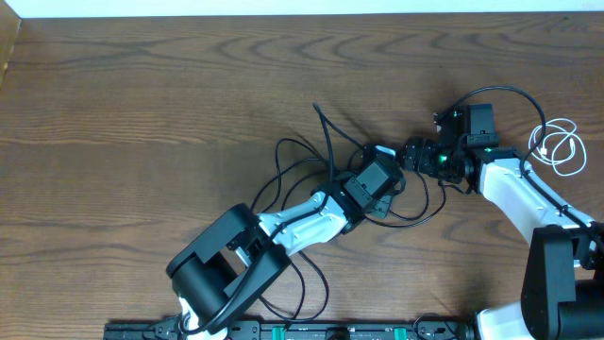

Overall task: Untangle cables
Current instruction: 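Pull the black cable with the left gripper to the lower left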

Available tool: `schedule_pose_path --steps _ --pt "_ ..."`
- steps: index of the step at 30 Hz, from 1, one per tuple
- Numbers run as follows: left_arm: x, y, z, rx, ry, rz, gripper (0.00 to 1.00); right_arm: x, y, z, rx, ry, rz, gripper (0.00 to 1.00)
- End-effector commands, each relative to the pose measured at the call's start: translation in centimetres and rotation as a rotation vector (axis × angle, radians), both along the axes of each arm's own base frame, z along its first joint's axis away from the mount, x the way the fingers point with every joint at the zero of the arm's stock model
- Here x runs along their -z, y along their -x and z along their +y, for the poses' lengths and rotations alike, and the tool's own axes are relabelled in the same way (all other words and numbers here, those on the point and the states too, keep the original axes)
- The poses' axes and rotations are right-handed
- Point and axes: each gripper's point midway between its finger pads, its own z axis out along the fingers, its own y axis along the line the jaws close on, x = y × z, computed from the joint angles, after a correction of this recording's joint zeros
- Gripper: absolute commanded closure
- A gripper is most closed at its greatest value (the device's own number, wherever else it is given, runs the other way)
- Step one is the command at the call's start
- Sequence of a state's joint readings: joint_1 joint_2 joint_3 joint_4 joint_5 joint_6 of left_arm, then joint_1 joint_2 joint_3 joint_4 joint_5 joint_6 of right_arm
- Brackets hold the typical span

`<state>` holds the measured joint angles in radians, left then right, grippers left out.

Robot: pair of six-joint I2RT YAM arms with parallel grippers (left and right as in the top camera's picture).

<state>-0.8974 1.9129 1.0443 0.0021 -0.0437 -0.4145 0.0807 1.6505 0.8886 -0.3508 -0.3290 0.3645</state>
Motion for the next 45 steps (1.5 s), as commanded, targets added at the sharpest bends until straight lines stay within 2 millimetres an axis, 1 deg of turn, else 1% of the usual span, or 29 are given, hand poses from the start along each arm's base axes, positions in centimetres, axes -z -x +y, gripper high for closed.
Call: schedule_pose_path --steps 1,3,5,7,8,11,12,13,14,15,18,20,21,23,25,26,27,29,32,33,35,37,40,43,45 --pt "-0.6 -1.2 0.8 -0.04 -0.031 -0.056 0.93 0.3 0.0 -0.4 0.024 0.001 0.012 0.11" --pt "-2.3 -2.0 1.2 -0.067 -0.023 -0.103 0.92 0.2 0.0 -0.2 0.021 -0.006 0.012 0.09" --pt "-5.2 -2.9 1.8 -0.105 -0.003 -0.165 0.93 0.1 0.1 0.2 0.009 -0.028 0.012 0.09" --pt "-8.3 -3.6 2.6 -0.141 0.024 -0.222 0.93 -0.1 0.2 0.7 -0.005 -0.053 0.013 0.11" --pt "-10.5 -3.8 3.3 -0.163 0.047 -0.255 0.92 -0.2 0.2 0.9 -0.011 -0.063 0.013 0.11" --pt "-15.9 -3.9 4.9 -0.199 0.121 -0.323 0.92 -0.3 0.3 1.2 -0.021 -0.072 0.011 0.11" --pt "-17.7 -3.7 5.5 -0.209 0.148 -0.345 0.93 -0.3 0.2 1.3 -0.023 -0.073 0.008 0.11" --pt "-20.6 -3.3 6.6 -0.224 0.193 -0.38 0.93 -0.3 0.2 1.5 -0.027 -0.073 0.005 0.11" --pt "-22.1 -3.0 7.2 -0.232 0.218 -0.4 0.93 -0.4 0.2 1.5 -0.029 -0.073 0.003 0.1" --pt "-24.0 -2.7 8.1 -0.243 0.249 -0.425 0.93 -0.4 0.2 1.6 -0.032 -0.073 0.001 0.1" --pt "-29.1 -1.3 11.2 -0.279 0.336 -0.5 0.93 -0.4 0.2 1.8 -0.038 -0.08 0.001 0.09" --pt "-31.6 -0.2 13.2 -0.302 0.378 -0.539 0.93 -0.5 0.3 2.2 -0.048 -0.094 0.002 0.08" --pt "-32.8 0.5 14.6 -0.321 0.395 -0.562 0.92 -0.6 0.3 2.3 -0.057 -0.098 0.0 0.08" --pt "-34.6 1.7 17.2 -0.363 0.414 -0.602 0.92 -0.8 0.4 2.8 -0.092 -0.116 -0.012 0.07" --pt "-36.0 3.1 19.8 -0.414 0.432 -0.638 0.92 -1.3 0.5 3.7 -0.15 -0.153 -0.034 0.07" --pt "-36.7 3.9 21.3 -0.456 0.455 -0.647 0.92 -1.8 0.6 4.4 -0.191 -0.185 -0.053 0.04" --pt "-37.0 4.7 22.5 -0.491 0.481 -0.645 0.92 -2.4 0.7 5.1 -0.241 -0.224 -0.075 0.02" --pt "-37.3 6.1 24.5 -0.555 0.523 -0.637 0.92 -4.1 1.4 7.1 -0.37 -0.334 -0.133 0.01" --pt "-36.9 7.9 27.1 -0.634 0.536 -0.625 0.93 -7.2 3.4 9.8 -0.586 -0.519 -0.237 0.01" --pt "-36.4 8.5 28.2 -0.673 0.527 -0.62 0.93 -8.1 4.1 10.5 -0.647 -0.569 -0.268 0.01" --pt "-35.5 9.2 29.8 -0.742 0.515 -0.604 0.92 -8.8 4.9 11.3 -0.709 -0.61 -0.298 0.01" --pt "-34.4 10.0 31.3 -0.82 0.51 -0.575 0.92 -8.6 5.3 12.1 -0.747 -0.592 -0.308 0.01" --pt "-33.3 10.6 31.9 -0.87 0.531 -0.527 0.92 -8.1 5.7 13.3 -0.79 -0.551 -0.315 0.01" --pt "-32.8 10.7 32.0 -0.896 0.549 -0.499 0.92 -7.6 6.2 15.0 -0.837 -0.501 -0.325 0.01" --pt "-32.8 10.7 31.7 -0.887 0.563 -0.483 0.92 -6.9 6.5 15.9 -0.86 -0.449 -0.325 0.01"
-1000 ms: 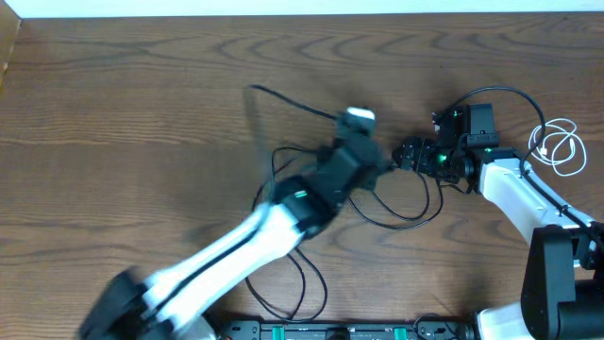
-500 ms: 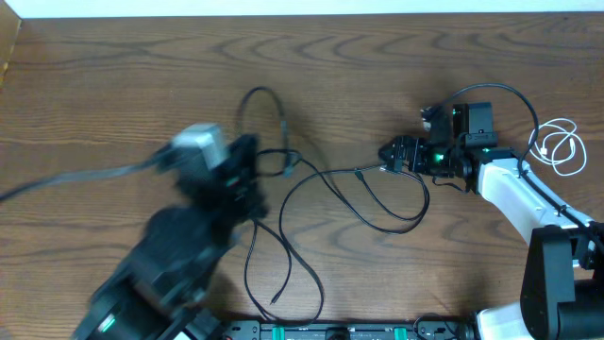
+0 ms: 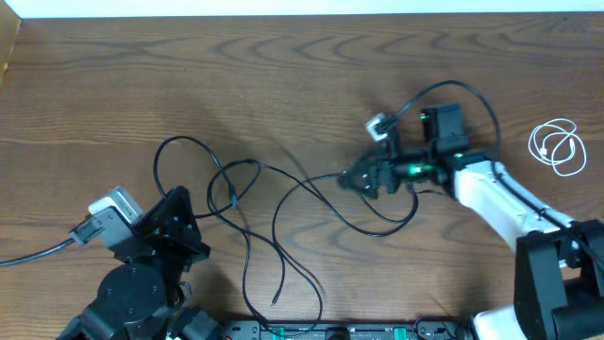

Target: Untangle cables

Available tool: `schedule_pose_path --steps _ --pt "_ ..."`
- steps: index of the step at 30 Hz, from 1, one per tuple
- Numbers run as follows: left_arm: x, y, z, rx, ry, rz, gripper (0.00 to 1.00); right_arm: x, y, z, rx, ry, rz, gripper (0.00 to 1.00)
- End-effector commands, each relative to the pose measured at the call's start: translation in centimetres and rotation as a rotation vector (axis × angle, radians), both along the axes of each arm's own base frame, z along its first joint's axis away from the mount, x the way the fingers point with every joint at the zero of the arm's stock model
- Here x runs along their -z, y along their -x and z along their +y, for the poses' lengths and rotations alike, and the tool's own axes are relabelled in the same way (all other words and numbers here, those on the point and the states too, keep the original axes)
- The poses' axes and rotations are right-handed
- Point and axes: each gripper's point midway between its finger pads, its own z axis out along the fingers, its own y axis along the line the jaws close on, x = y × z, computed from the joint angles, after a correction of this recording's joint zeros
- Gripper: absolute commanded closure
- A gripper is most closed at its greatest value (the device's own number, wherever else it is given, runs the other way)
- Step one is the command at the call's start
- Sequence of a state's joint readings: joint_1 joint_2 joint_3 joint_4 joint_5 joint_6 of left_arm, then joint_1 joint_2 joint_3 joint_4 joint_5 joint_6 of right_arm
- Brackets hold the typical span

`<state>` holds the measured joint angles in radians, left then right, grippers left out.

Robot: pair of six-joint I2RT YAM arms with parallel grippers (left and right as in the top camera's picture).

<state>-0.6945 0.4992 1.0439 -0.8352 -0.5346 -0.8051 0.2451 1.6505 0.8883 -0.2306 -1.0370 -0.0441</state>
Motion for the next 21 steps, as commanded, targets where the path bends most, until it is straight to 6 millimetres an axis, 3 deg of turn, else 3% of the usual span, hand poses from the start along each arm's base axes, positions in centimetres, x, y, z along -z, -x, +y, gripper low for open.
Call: schedule_pose_path --steps 1,6,12,17,21 --pt "-0.2 0.2 0.1 -0.023 0.096 0.001 0.92 1.5 1.0 2.4 -0.057 0.1 -0.085 0.01" --pt "0.2 0.4 -0.7 0.023 0.101 0.026 0.92 3.1 1.6 4.5 -0.069 0.231 -0.17 0.01" --pt "1.3 0.9 -1.2 0.062 0.088 0.073 0.93 3.7 2.4 6.8 -0.09 0.303 -0.258 0.01" --pt "1.3 1.3 -3.0 0.121 0.221 0.111 0.92 3.7 3.6 9.1 -0.12 0.332 -0.336 0.01" --pt "1.0 1.6 -4.3 0.183 0.285 0.124 0.92 4.6 2.4 8.9 0.022 0.472 -0.375 0.01"
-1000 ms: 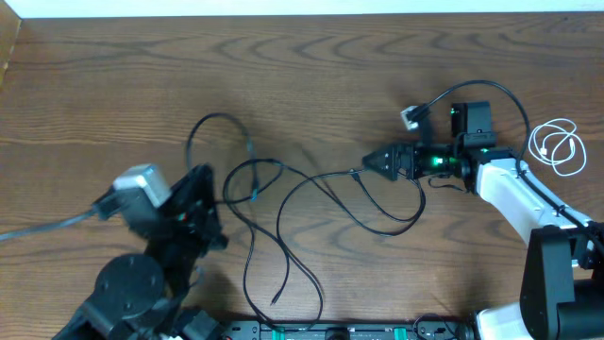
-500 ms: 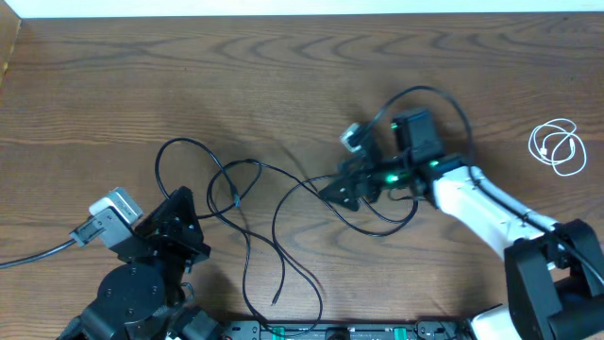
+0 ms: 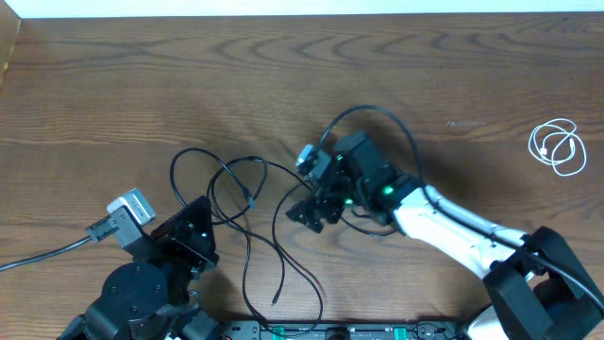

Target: Untangle cables

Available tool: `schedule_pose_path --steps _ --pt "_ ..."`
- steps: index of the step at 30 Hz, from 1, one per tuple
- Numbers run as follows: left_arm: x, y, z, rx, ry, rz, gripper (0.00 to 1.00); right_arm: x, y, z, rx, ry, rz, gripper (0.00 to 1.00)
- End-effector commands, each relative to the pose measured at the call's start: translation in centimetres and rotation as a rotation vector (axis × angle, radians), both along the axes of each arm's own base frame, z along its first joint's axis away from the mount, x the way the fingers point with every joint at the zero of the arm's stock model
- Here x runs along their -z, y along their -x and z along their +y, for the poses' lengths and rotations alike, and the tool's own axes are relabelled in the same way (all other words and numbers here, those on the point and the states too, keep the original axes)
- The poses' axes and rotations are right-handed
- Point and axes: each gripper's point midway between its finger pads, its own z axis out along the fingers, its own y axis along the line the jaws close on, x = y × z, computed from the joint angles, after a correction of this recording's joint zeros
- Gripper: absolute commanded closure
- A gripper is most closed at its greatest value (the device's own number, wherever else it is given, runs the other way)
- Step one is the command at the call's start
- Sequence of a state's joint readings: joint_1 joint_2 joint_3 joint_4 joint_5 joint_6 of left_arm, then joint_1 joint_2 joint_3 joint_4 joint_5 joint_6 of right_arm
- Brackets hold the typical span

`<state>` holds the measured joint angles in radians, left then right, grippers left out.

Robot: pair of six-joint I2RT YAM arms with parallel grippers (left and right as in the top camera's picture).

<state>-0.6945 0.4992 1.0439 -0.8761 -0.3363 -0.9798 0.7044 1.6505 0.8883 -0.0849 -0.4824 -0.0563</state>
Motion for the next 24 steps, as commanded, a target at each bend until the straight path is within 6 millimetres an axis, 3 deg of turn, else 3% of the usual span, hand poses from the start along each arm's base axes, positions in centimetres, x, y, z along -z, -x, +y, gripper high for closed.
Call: schedule_pose_path --steps 1,4,7,13,14,15,17,18,21,24 --pt "-0.6 0.6 -1.6 0.075 0.104 0.014 0.92 1.4 -2.1 -1.1 0.189 0.138 -0.088 0.01" --pt "-1.3 0.9 -2.9 0.138 0.142 0.006 0.92 1.5 -3.0 -1.7 0.277 0.189 -0.14 0.01" --pt "-2.2 1.2 -4.1 0.205 0.185 -0.013 0.93 1.8 -3.2 -0.7 0.284 0.16 -0.137 0.01" --pt "-3.5 1.3 -4.9 0.246 0.226 -0.05 0.92 5.1 -3.6 -0.6 0.298 0.196 -0.104 0.04" --pt "-3.6 1.2 -4.8 0.238 0.225 -0.053 0.92 5.5 -3.6 -0.7 0.301 0.206 -0.102 0.09" --pt "-3.6 1.1 -4.5 0.223 0.22 -0.057 0.93 5.8 -3.8 -1.0 0.31 0.216 -0.103 0.25" --pt "-3.5 0.6 -3.7 0.169 0.205 -0.068 0.92 5.8 -4.5 -1.7 0.342 0.232 -0.117 0.84" --pt "-3.5 0.4 -3.3 0.147 0.199 -0.073 0.93 5.6 -4.9 -2.1 0.359 0.238 -0.125 0.99" --pt "-3.6 0.0 -2.5 0.096 0.187 -0.087 0.92 5.0 -6.3 -4.6 0.443 0.294 -0.158 0.99" --pt "-3.7 -0.2 -1.9 0.064 0.176 -0.097 0.93 3.7 -8.7 -9.9 0.626 0.414 -0.225 0.99"
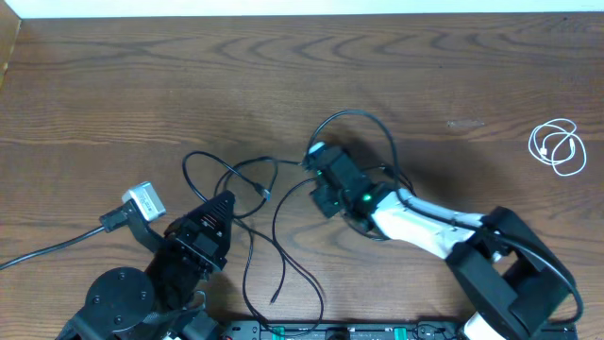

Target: Untangle cables

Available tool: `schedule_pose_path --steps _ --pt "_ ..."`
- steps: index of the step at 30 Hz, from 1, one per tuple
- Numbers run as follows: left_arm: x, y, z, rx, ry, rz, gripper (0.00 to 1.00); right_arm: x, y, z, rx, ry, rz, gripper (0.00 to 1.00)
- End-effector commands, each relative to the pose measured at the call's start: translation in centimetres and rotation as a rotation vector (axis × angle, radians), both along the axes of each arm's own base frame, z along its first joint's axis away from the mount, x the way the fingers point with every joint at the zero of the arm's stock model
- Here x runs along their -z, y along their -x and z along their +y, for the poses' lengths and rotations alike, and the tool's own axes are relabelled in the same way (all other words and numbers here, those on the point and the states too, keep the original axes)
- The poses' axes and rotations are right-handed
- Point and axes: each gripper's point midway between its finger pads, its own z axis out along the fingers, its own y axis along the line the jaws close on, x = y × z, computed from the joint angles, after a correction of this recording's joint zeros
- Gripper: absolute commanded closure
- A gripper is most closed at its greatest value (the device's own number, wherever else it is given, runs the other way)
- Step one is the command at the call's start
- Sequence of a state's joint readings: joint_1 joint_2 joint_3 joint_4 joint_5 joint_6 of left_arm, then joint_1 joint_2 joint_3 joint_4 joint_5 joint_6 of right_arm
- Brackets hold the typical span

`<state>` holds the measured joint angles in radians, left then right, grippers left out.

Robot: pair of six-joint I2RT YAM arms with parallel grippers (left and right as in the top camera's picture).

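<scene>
Thin black cables (247, 189) lie in loose loops across the table's middle-left, with one strand trailing down to an end (274, 300) near the front edge. A small connector (265, 195) sits within the loops. My left gripper (225, 206) is at the lower left, pointing up-right, and appears shut on a strand at the loops' left side. My right gripper (319, 192) reaches in from the right and seems shut on the cable's right end. From overhead the fingertips are hard to make out.
A coiled white cable (557, 147) lies apart at the far right. The right arm's white link (420, 215) stretches across the table's centre-right. The left arm's base (123, 302) fills the lower-left corner. A black rail (359, 331) runs along the front edge.
The right gripper has moved slightly up and right, and its wrist has turned. The left gripper has shifted right and up, toward the loops. The cable loops have bunched a little closer together.
Both grippers first met at a tight tangle right of centre. Then the left arm was far at the lower left with the cable drawn out into wide loops. The right gripper has since moved left in steps, and the loops now lie between the two grippers.
</scene>
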<state>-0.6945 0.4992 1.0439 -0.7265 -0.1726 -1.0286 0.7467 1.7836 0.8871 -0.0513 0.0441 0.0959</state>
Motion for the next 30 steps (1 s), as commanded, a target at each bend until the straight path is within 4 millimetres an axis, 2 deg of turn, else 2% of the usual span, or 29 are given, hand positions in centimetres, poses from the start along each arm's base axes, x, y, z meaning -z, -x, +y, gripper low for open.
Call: schedule_pose_path --steps 1,4,5,6,11,15,17,18,20,23,30 --pt "-0.6 -0.5 1.5 -0.085 -0.003 -0.027 0.92 -2.9 -3.9 -6.7 0.264 0.127 -0.138 0.99" --pt "-0.5 -0.5 1.8 -0.102 -0.012 -0.025 0.92 -3.8 -5.2 -12.8 0.501 0.198 -0.148 0.99" --pt "-0.4 -0.6 2.0 -0.11 -0.017 -0.022 0.92 -3.8 -5.4 -14.2 0.551 0.205 -0.14 0.99" --pt "-0.2 -0.6 2.1 -0.117 -0.024 -0.017 0.93 -3.7 -5.5 -16.7 0.645 0.209 -0.114 0.99" --pt "0.2 -0.7 3.1 -0.169 -0.049 -0.012 0.93 -2.5 -4.7 -24.9 0.995 0.182 0.006 0.99" --pt "0.6 -0.9 4.9 -0.258 -0.09 -0.009 0.93 -1.4 -3.6 -28.6 1.204 0.086 0.116 0.99" --pt "1.1 -0.9 6.4 -0.331 -0.133 -0.001 0.92 -1.2 -3.2 -30.1 1.277 0.058 0.15 0.99" --pt "1.8 -0.8 8.1 -0.414 -0.193 0.012 0.92 -1.0 -2.8 -31.5 1.35 0.039 0.166 0.99" --pt "2.7 -0.3 10.5 -0.518 -0.285 0.032 0.93 -0.9 -2.4 -32.2 1.407 0.015 0.182 0.99" --pt "3.7 0.9 13.9 -0.662 -0.432 0.062 0.92 -0.6 -2.4 -32.0 1.415 -0.028 0.216 0.99" --pt "4.8 3.6 18.3 -0.89 -0.47 0.102 0.92 -0.6 -2.4 -31.9 1.414 -0.029 0.216 0.99"
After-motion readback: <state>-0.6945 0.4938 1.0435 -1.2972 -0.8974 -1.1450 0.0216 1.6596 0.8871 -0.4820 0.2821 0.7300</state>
